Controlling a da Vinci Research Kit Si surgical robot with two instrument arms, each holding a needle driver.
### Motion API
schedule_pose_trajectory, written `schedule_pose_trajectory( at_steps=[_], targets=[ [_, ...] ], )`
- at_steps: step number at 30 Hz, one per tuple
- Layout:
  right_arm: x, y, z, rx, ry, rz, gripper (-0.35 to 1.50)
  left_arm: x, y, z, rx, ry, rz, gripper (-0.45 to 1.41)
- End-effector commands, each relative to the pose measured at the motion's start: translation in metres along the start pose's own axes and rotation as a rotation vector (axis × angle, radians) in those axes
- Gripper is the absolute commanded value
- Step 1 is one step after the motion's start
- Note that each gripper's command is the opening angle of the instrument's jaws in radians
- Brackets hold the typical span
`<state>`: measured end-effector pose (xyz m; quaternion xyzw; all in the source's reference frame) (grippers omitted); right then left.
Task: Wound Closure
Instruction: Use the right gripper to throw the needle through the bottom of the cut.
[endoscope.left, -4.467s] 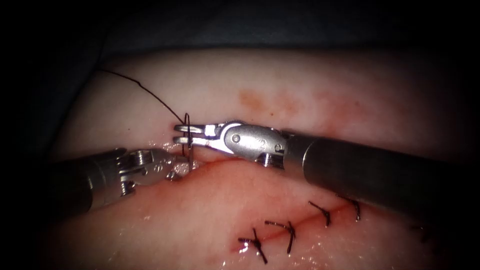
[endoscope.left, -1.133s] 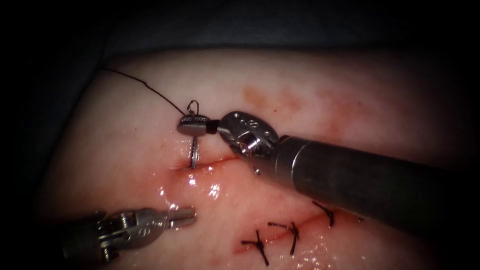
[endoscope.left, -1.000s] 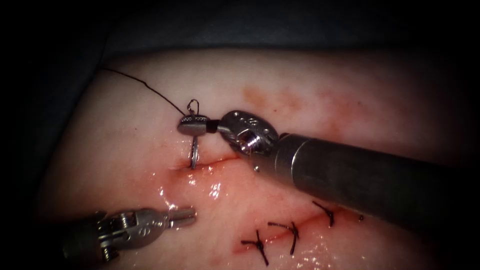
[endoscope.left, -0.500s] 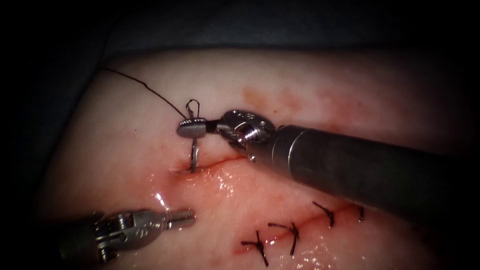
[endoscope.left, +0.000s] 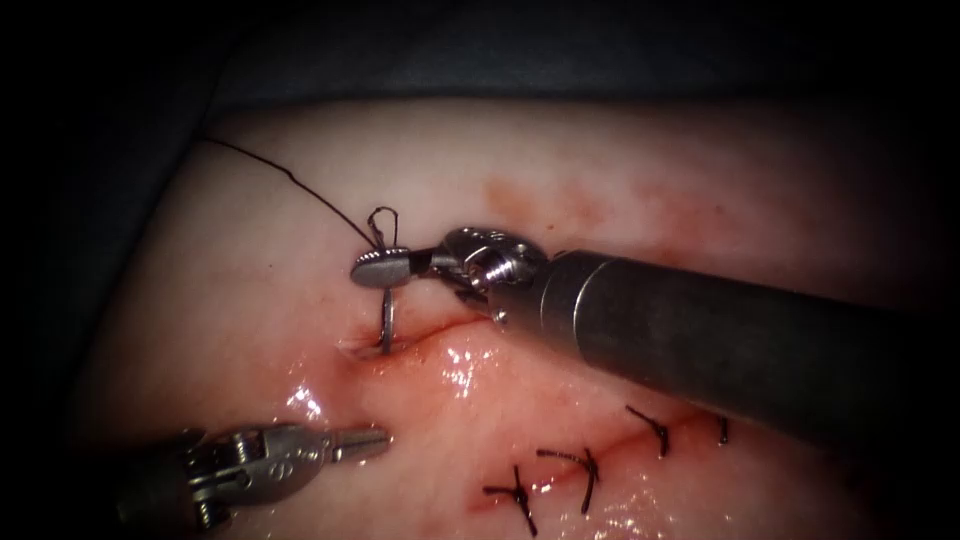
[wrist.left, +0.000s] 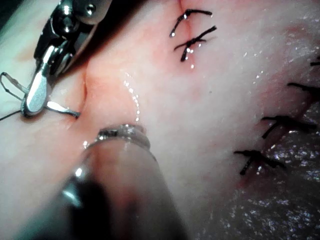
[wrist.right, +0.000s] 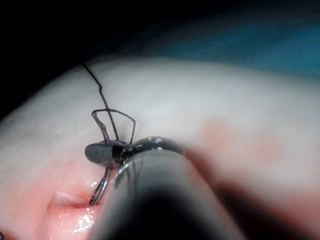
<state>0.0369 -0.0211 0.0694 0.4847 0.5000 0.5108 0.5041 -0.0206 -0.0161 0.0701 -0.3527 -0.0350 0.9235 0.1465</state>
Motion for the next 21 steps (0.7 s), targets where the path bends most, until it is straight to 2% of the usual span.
schedule_pose_trajectory(
  at_steps=[1,12,21],
  targets=[
    [0.0003,-0.0002,0.0012,0.006,-0.003,-0.004,-0.35,0.0002,-0.0003,0.0007,0.000,0.000,0.003,-0.30],
    [-0.0014,-0.0020,0.0016,0.033,-0.016,0.014,-0.35,0.0001,-0.0001,0.0007,-0.001,-0.002,0.005,-0.33],
    [-0.0032,-0.0020,0.0022,0.045,-0.027,0.037,-0.35,-0.0003,0.0000,0.0002,-0.005,-0.004,0.010,-0.35]
  ],
)
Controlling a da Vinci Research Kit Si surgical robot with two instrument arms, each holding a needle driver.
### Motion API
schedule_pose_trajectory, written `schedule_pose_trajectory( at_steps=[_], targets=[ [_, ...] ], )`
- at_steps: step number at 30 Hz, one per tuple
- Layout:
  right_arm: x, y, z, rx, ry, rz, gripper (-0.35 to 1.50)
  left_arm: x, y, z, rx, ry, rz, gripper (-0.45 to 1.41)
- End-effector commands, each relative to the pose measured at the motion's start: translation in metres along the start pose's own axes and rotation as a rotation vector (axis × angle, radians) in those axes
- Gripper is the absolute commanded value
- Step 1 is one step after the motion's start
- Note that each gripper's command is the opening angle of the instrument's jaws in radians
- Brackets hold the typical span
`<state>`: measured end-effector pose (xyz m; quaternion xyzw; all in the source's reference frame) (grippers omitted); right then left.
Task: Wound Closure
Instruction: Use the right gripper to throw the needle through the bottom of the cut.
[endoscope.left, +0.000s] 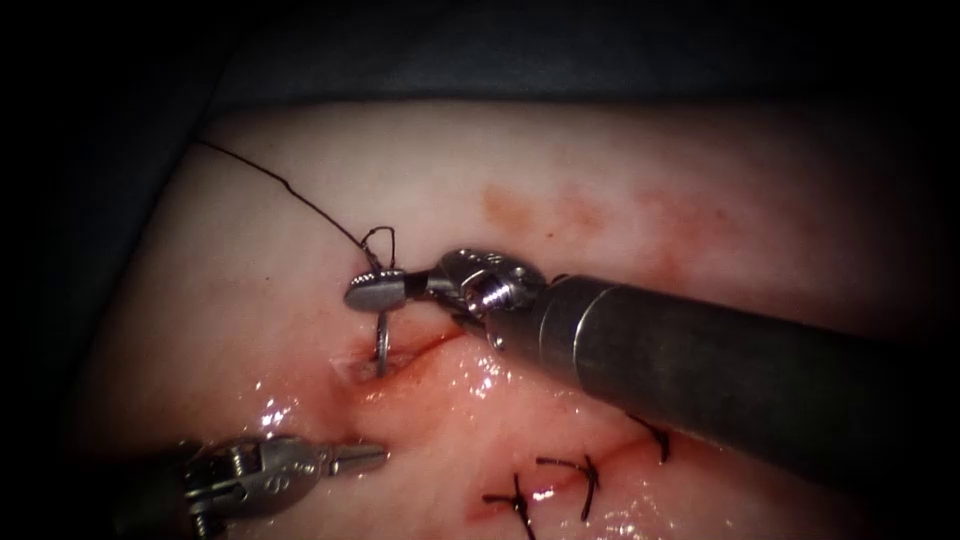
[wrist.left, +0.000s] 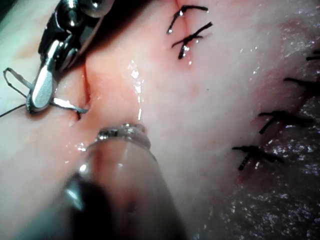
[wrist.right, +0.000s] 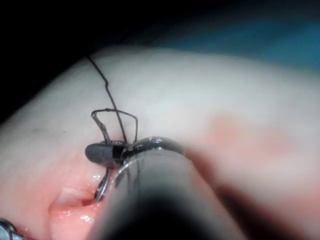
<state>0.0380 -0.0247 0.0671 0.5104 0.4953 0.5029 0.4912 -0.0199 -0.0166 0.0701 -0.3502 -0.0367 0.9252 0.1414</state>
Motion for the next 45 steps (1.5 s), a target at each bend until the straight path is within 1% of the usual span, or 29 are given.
schedule_pose_trajectory(
  at_steps=[1,5,9,11,16,20,26,29,33,40,45],
  targets=[
    [0.0003,0.0003,0.0013,0.004,-0.002,0.000,-0.35,0.0003,-0.0003,0.0007,0.001,0.003,0.001,-0.35],
    [-0.0003,0.0000,0.0012,0.010,-0.010,0.008,-0.35,0.0002,-0.0003,0.0005,0.001,0.003,0.002,-0.38],
    [-0.0009,-0.0010,0.0013,0.019,-0.021,0.017,-0.35,0.0002,-0.0003,0.0005,0.000,0.003,0.002,-0.38],
    [-0.0010,-0.0013,0.0013,0.022,-0.024,0.023,-0.35,0.0002,-0.0003,0.0005,0.000,0.003,0.002,-0.38],
    [-0.0012,-0.0018,0.0015,0.043,-0.021,0.093,-0.35,0.0002,-0.0003,0.0005,-0.002,0.001,0.003,-0.40],
    [-0.0012,-0.0020,0.0018,0.057,-0.022,0.103,-0.35,0.0003,-0.0003,0.0006,-0.001,0.000,-0.004,-0.40],
    [-0.0013,-0.0023,0.0022,0.074,-0.034,0.100,-0.35,0.0004,-0.0003,0.0006,-0.005,-0.004,-0.003,-0.42],
    [-0.0011,-0.0024,0.0025,0.082,-0.022,0.053,-0.35,0.0003,-0.0003,0.0005,-0.007,-0.006,-0.002,-0.42],
    [-0.0010,-0.0024,0.0029,0.082,-0.020,0.047,-0.35,0.0002,-0.0002,0.0001,-0.008,-0.006,0.000,-0.42],
    [-0.0008,-0.0024,0.0030,0.087,-0.023,0.024,-0.35,-0.0003,0.0001,-0.0014,-0.010,-0.007,0.011,-0.42],
    [-0.0001,-0.0018,0.0039,0.079,-0.008,-0.016,-0.35,-0.0004,0.0008,-0.0024,-0.010,-0.013,0.016,-0.42]
  ],
)
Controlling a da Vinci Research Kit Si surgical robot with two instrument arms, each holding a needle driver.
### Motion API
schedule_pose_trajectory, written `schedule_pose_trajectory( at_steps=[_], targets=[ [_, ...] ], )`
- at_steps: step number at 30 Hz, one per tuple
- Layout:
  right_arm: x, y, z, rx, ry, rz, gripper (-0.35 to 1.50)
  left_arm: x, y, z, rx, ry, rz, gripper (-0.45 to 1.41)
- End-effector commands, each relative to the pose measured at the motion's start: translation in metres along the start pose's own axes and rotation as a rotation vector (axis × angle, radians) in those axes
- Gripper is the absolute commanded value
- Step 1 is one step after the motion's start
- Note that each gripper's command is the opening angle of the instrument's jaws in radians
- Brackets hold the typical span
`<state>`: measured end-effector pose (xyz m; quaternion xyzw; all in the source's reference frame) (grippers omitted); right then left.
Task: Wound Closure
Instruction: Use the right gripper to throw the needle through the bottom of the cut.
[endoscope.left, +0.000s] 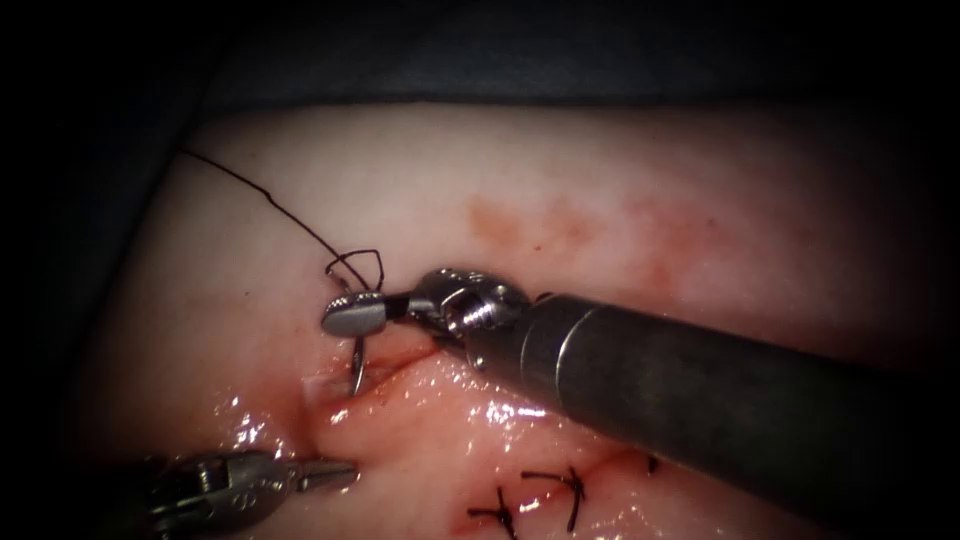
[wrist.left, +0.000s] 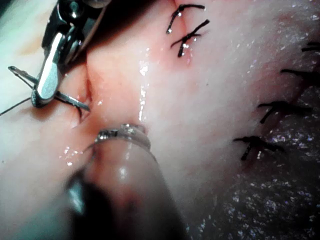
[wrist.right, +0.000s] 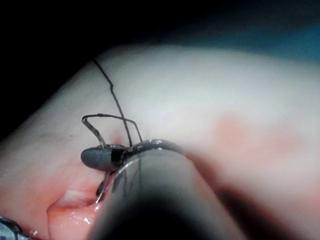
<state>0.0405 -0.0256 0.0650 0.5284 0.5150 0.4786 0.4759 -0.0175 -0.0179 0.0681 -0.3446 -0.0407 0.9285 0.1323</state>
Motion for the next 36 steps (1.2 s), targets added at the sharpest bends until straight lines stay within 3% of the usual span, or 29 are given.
schedule_pose_trajectory(
  at_steps=[1,12,23,36],
  targets=[
    [0.0009,0.0006,0.0015,-0.002,0.005,-0.017,-0.35,0.0004,-0.0002,0.0005,0.003,0.001,0.008,-0.42],
    [0.0015,0.0020,0.0017,-0.013,0.017,-0.053,-0.35,0.0009,0.0003,-0.0011,0.004,-0.001,0.026,-0.42],
    [0.0007,0.0010,0.0000,-0.025,0.020,-0.049,-0.35,0.0014,-0.0011,-0.0032,-0.009,0.004,0.035,-0.45],
    [-0.0001,0.0000,-0.0006,-0.027,0.028,-0.050,-0.35,0.0008,-0.0025,-0.0015,-0.004,0.016,0.037,-0.45]
  ],
)
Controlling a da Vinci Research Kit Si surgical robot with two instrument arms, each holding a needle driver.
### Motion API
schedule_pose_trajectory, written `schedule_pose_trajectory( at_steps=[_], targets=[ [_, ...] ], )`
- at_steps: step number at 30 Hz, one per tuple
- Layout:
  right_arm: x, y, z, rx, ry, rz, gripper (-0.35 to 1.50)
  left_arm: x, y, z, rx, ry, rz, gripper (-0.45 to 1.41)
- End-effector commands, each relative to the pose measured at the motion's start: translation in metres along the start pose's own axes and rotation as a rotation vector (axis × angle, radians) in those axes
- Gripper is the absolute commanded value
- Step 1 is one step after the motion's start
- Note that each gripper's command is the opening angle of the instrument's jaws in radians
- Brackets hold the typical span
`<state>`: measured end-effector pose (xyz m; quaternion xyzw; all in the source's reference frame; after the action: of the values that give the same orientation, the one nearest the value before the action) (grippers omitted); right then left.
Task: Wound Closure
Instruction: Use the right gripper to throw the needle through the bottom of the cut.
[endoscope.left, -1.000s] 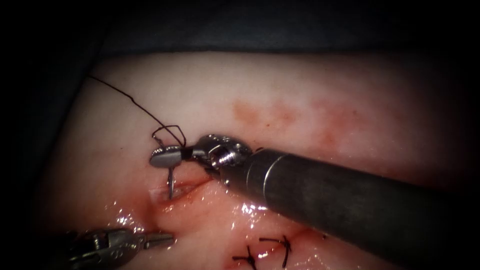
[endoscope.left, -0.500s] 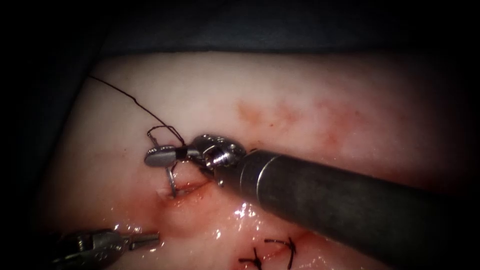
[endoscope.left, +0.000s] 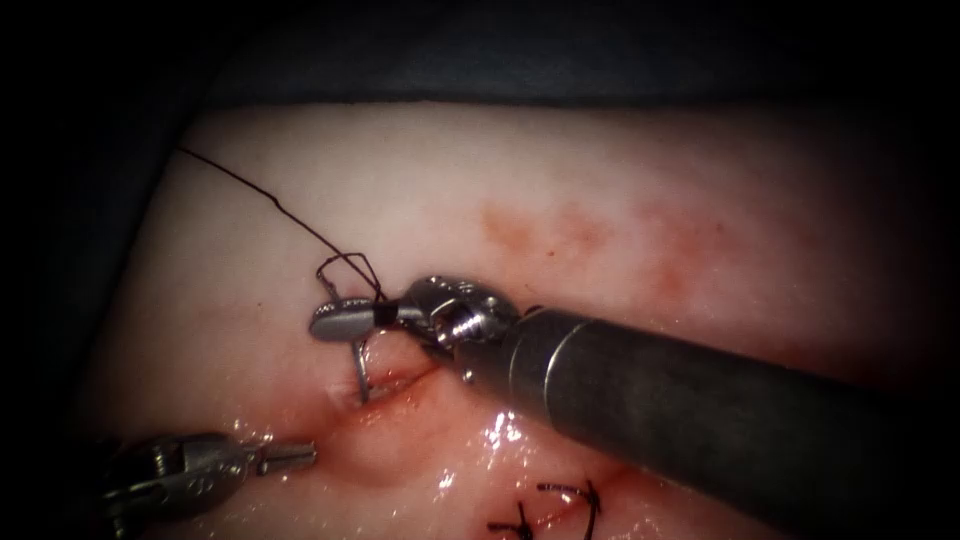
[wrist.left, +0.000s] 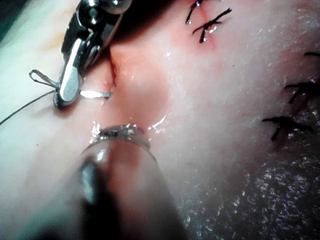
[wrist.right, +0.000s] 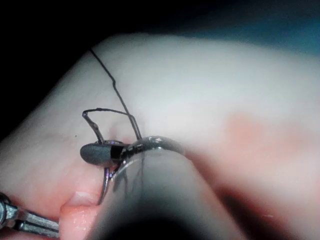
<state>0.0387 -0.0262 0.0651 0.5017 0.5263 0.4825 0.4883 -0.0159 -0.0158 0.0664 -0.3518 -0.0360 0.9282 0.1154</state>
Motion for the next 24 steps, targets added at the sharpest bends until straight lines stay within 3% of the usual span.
schedule_pose_trajectory(
  at_steps=[1,14,24],
  targets=[
    [0.0004,-0.0001,0.0011,0.005,0.000,-0.002,-0.35,0.0001,-0.0005,0.0010,0.001,0.002,0.001,-0.45],
    [-0.0012,-0.0003,0.0007,0.016,0.001,-0.015,-0.35,-0.0010,-0.0030,0.0024,-0.009,0.007,-0.011,-0.45],
    [-0.0018,-0.0014,0.0017,0.028,-0.001,-0.025,-0.35,-0.0011,-0.0031,0.0023,-0.008,0.009,-0.012,-0.45]
  ],
)
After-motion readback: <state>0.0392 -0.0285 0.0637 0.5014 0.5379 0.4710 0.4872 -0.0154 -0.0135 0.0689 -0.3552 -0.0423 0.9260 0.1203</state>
